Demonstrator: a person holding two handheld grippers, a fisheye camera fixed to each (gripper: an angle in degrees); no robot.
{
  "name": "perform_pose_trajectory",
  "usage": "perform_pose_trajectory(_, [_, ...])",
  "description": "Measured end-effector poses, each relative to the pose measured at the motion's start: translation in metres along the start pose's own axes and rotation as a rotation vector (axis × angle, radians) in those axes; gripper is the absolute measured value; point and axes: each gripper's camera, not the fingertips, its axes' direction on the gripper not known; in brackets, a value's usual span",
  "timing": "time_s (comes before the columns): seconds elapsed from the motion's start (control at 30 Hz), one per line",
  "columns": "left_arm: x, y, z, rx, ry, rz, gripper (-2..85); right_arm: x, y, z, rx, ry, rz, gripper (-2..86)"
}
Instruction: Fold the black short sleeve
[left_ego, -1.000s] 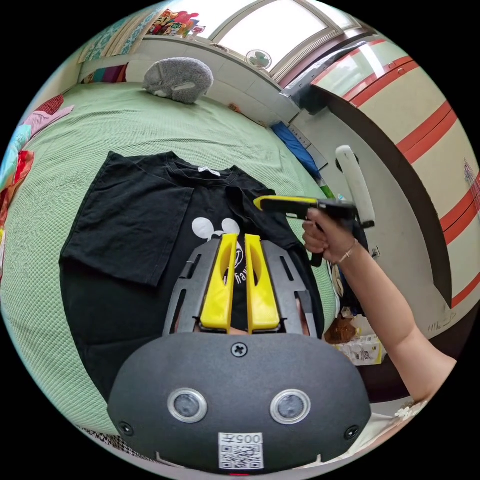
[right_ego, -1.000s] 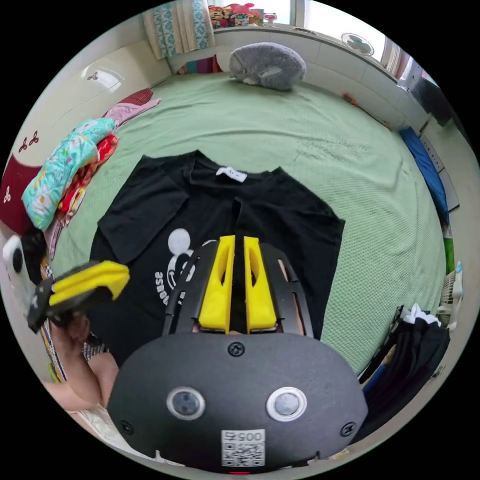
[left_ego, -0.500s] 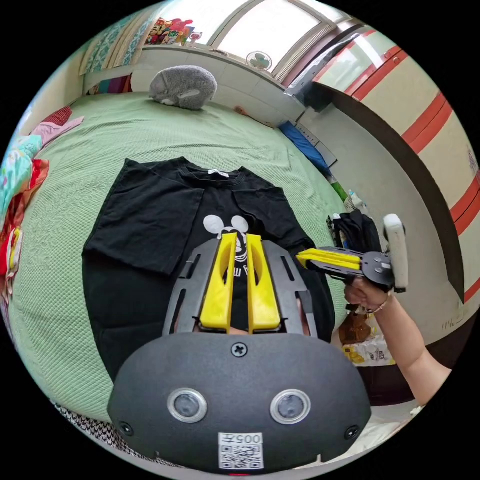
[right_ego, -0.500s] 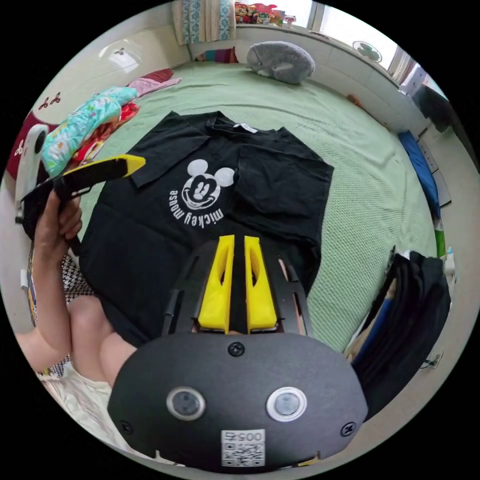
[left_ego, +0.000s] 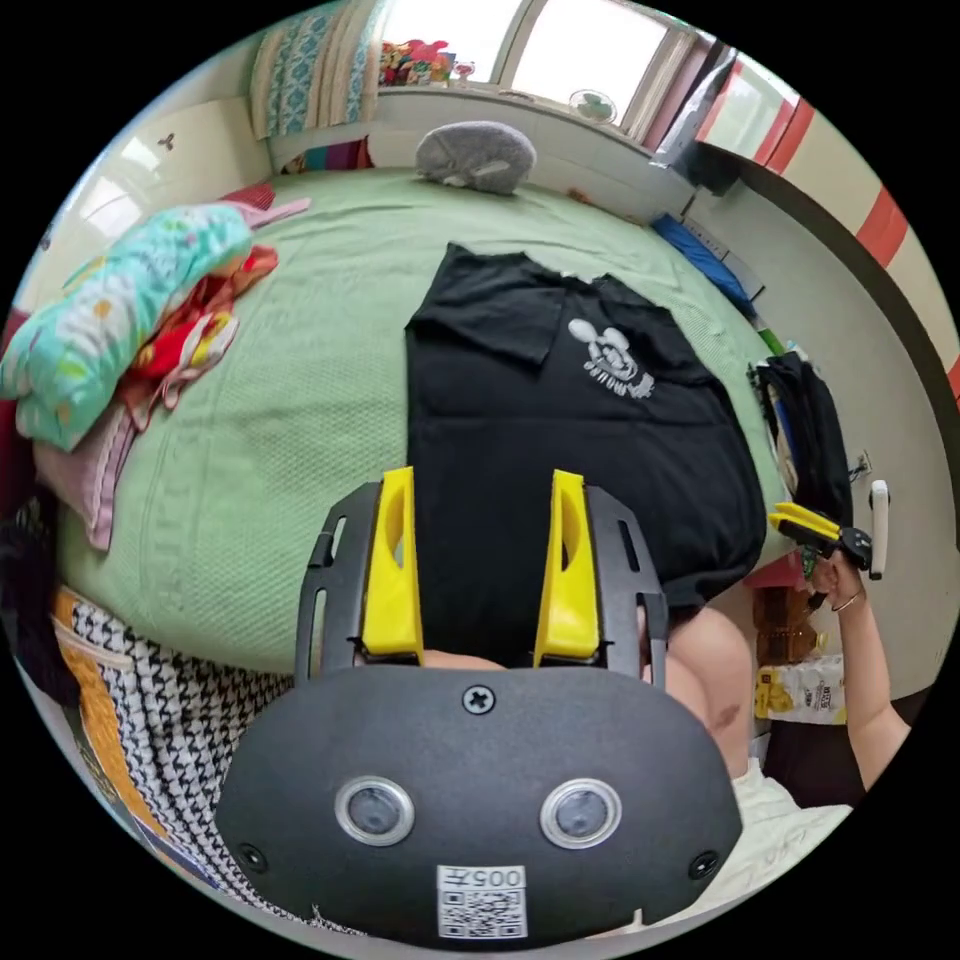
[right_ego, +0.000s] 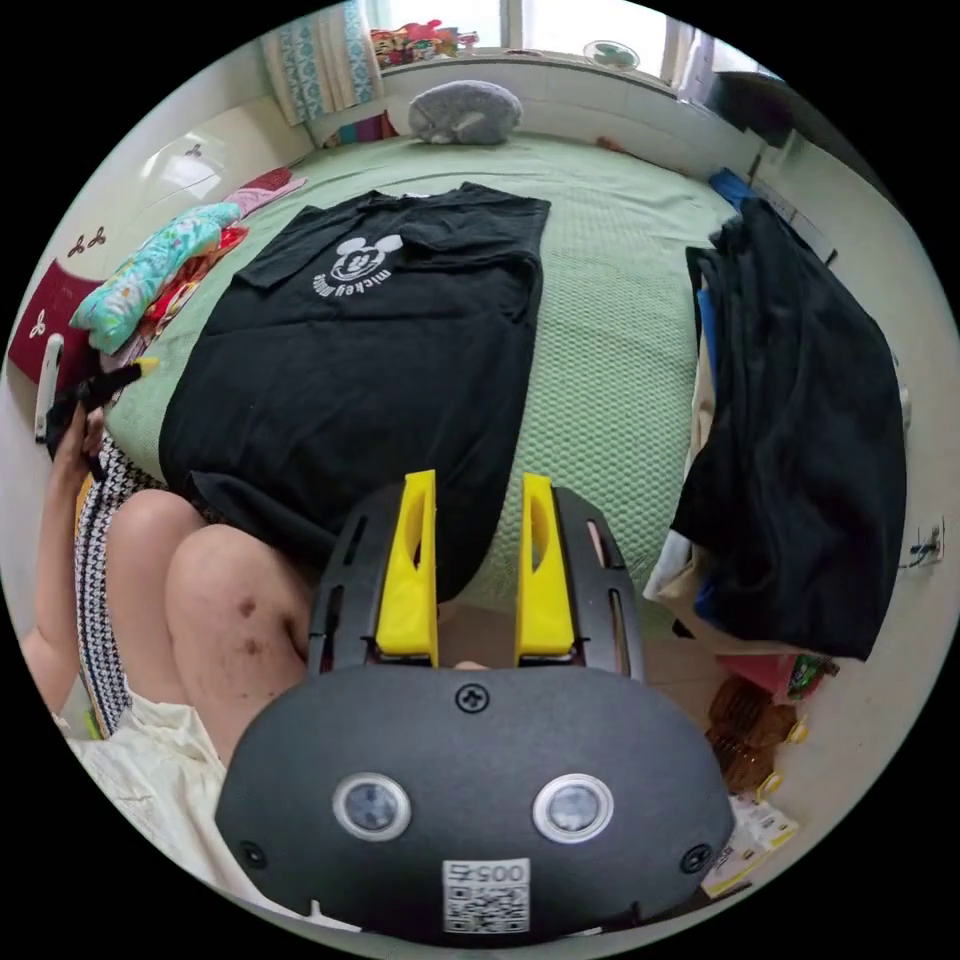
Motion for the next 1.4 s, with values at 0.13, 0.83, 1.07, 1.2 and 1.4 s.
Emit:
perform_pose_trajectory(0.13, [-0.018, 0.034, 0.028, -0.09, 0.03, -0.058, 17.1, -0.004, 0.017, 0.015, -0.015, 0.045, 0.034, 10.4])
perform_pose_trajectory(0.83, [-0.025, -0.033, -0.034, 0.037, -0.004, -0.055, 11.4, 0.025, -0.008, -0.041, 0.141, 0.056, 0.203, 7.0])
perform_pose_trajectory(1.07, [-0.026, 0.045, -0.029, -0.084, -0.034, 0.047, 16.3, 0.037, 0.085, -0.034, 0.079, 0.004, 0.133, 11.3])
perform_pose_trajectory(1.2, [-0.02, 0.07, -0.028, -0.065, -0.039, 0.036, 17.8, 0.034, 0.114, -0.022, 0.048, -0.02, 0.16, 11.1])
perform_pose_trajectory(1.4, [-0.009, 0.076, -0.03, -0.069, -0.17, 0.031, 12.2, 0.004, 0.126, -0.012, 0.015, 0.136, 0.09, 5.9])
